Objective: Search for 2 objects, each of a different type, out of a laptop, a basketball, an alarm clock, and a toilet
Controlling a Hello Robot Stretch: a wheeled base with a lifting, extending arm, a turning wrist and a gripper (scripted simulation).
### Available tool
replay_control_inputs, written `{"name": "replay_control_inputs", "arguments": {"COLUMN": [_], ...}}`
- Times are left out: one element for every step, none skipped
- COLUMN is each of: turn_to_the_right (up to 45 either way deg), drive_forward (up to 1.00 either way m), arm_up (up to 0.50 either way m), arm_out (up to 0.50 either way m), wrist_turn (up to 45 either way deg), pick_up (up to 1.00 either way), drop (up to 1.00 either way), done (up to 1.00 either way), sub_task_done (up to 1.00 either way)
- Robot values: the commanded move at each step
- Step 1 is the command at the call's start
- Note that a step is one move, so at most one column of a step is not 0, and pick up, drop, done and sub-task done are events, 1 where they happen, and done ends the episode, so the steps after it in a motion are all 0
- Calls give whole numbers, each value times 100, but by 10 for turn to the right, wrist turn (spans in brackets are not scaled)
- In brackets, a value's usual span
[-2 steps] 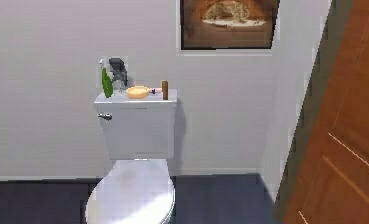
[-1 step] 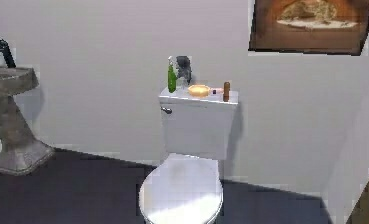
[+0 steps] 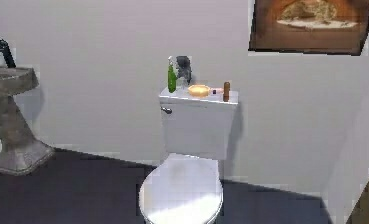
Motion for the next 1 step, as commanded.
{"name": "replay_control_inputs", "arguments": {"turn_to_the_right": [-450], "drive_forward": [0], "arm_up": [0], "arm_out": [0], "wrist_turn": [0], "pick_up": [0], "drop": [0], "done": [0], "sub_task_done": [0]}}
